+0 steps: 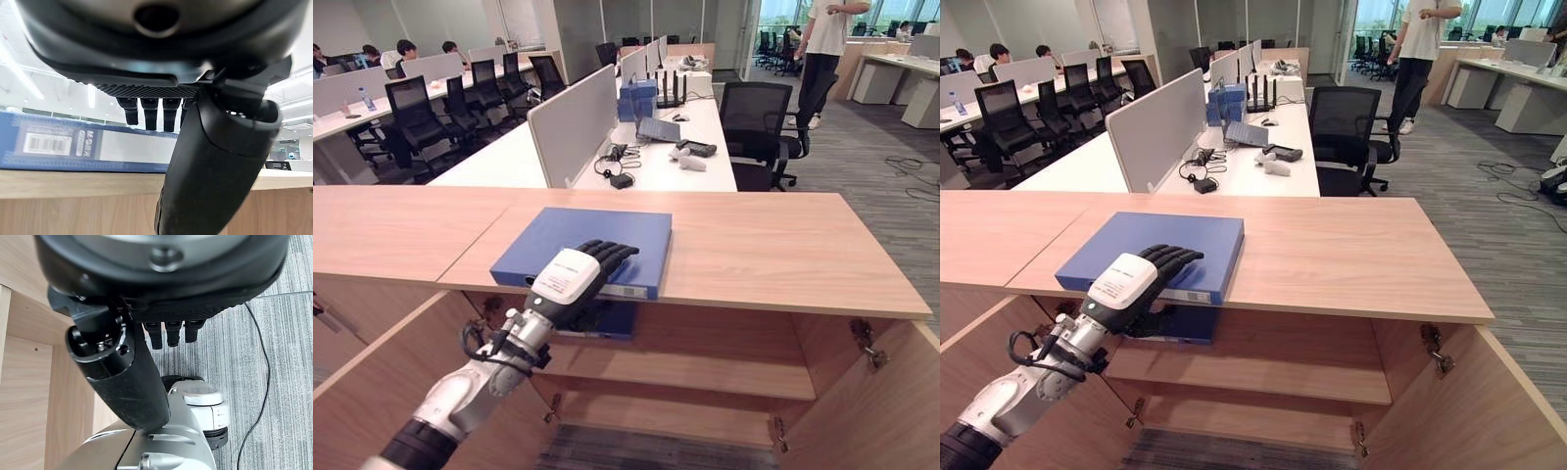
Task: Put the empty folder in the office cabinet
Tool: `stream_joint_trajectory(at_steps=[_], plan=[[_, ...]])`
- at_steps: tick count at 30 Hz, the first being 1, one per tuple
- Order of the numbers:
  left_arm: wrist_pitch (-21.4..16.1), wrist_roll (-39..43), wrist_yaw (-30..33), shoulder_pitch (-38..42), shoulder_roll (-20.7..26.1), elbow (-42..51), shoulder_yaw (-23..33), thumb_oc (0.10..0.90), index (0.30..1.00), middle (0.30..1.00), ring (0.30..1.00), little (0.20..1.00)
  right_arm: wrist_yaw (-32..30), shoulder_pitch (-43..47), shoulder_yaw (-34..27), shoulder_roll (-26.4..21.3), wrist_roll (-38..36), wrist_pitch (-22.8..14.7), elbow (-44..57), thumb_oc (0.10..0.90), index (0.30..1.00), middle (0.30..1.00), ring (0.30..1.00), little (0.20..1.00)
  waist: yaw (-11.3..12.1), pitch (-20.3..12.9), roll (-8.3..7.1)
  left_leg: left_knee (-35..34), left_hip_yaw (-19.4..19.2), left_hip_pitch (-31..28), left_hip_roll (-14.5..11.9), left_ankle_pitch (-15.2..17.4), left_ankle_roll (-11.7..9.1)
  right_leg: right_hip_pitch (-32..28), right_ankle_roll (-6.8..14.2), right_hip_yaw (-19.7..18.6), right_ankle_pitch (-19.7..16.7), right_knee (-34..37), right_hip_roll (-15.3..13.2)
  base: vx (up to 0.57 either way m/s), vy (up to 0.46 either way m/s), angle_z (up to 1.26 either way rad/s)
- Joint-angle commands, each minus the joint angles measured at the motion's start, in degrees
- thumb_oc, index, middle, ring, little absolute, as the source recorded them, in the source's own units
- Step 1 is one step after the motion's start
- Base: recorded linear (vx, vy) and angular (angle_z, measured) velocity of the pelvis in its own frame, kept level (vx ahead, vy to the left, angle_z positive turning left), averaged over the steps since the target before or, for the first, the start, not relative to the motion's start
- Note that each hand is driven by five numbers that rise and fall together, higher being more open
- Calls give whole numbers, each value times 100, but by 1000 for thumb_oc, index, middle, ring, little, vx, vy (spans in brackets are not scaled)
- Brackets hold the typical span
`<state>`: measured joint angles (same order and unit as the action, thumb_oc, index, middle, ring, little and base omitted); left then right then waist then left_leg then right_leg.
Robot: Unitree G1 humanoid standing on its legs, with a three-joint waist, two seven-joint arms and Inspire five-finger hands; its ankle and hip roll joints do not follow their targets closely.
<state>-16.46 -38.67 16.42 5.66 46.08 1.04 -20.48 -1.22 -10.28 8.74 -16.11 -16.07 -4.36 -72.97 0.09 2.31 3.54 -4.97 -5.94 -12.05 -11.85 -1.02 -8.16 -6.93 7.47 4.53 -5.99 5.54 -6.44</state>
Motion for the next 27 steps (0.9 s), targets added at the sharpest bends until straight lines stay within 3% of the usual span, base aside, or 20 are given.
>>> stream_joint_trajectory(at_steps=[1, 9, 10, 21, 27], plan=[[-29, 80, 276, 1305, 63, 213, 202, 800, 900, 900, 900, 900, 40, 482, 93, 47, -167, -118, -235, 800, 900, 900, 900, 900, -69, 182, -117, 3, -73, -169, 174, 136, -54, -655, -132, -122, 1135, -54, 326, 0, 0, 0], [17, 142, 221, 1248, -107, 20, 143, 800, 900, 900, 900, 900, 10, 467, 16, 45, -261, -123, -191, 800, 900, 900, 900, 900, -103, 185, -149, 6, -94, -191, 166, 149, -53, -669, -139, -136, 1128, -54, 335, 0, 0, 0], [20, 171, 193, 1222, -126, 8, 149, 400, 300, 300, 300, 300, 19, 463, 7, 43, -266, -122, -197, 800, 900, 900, 900, 900, -101, 185, -158, 6, -96, -192, 166, 150, -53, -668, -143, -141, 1126, -54, 336, 0, 0, 0], [34, 293, 104, 1120, -185, 52, 236, 400, 300, 300, 300, 300, 24, 477, -32, 63, -358, -116, -166, 800, 900, 900, 900, 900, -90, 189, -205, 8, -116, -190, 150, 154, -56, -666, -161, -145, 1118, -54, 357, 0, 0, 0], [56, 445, 149, 930, -264, 260, 601, 400, 300, 300, 300, 300, 54, 473, -116, 118, -545, -117, -167, 800, 900, 900, 900, 900, -53, 177, -217, 13, -136, -232, 136, 164, -61, -685, -178, -160, 1120, -54, 385, 0, 0, 0]])
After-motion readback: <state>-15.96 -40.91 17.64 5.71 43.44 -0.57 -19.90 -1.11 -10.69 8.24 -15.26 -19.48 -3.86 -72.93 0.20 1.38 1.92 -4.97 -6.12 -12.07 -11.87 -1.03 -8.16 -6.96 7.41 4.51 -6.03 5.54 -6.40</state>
